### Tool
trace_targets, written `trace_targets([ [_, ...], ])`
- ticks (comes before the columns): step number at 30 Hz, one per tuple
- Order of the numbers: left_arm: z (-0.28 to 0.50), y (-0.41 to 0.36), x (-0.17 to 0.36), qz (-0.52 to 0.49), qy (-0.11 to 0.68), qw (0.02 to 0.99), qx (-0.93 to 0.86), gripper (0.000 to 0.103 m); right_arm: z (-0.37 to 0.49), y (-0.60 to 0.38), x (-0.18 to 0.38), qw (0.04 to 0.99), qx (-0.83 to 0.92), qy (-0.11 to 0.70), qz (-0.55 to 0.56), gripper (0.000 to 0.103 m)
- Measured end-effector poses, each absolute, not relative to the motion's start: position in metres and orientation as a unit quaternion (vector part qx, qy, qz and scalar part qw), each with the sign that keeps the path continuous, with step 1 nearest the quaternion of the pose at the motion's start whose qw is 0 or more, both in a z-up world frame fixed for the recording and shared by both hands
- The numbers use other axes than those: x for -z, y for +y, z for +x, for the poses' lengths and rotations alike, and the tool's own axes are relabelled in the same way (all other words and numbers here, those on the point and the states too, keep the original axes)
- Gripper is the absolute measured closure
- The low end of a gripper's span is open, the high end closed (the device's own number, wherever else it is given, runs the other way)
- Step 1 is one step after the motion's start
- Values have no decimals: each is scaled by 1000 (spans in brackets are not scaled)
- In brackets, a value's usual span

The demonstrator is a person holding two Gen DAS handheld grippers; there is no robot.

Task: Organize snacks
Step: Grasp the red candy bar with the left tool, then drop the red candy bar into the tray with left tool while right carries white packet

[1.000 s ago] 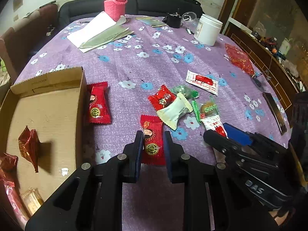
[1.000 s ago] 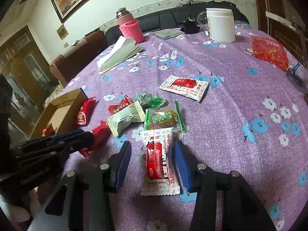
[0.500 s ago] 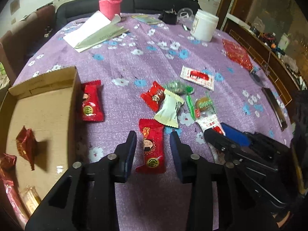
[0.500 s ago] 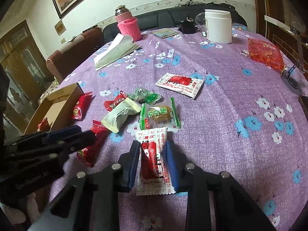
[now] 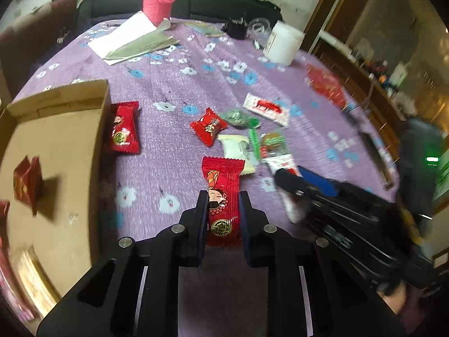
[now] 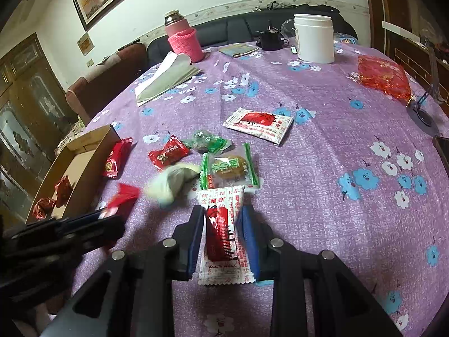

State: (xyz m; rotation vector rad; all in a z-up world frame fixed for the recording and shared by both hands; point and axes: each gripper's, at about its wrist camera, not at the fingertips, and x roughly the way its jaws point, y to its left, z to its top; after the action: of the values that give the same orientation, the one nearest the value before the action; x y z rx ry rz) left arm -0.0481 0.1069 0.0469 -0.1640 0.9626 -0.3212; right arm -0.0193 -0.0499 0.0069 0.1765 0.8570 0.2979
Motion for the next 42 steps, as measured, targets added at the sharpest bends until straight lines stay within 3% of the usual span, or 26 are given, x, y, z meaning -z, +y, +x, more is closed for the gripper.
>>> trace_targets([
  [14,-110,197,-90,-178,393,891,144,83,-47,-65,-30,907,-147,373,127,72],
  [27,-136,271,-80,-227,378,892,95,83,-70,-14,-58,903,-200,365,105,79],
  [31,-144,284,-84,-234,365,896,94,83,-55,-52,-49,901,-155,378,148,67],
  [42,-144,292,-79,-244,365,893,97,83,-9,-43,-12,884,-105,443,109,61],
])
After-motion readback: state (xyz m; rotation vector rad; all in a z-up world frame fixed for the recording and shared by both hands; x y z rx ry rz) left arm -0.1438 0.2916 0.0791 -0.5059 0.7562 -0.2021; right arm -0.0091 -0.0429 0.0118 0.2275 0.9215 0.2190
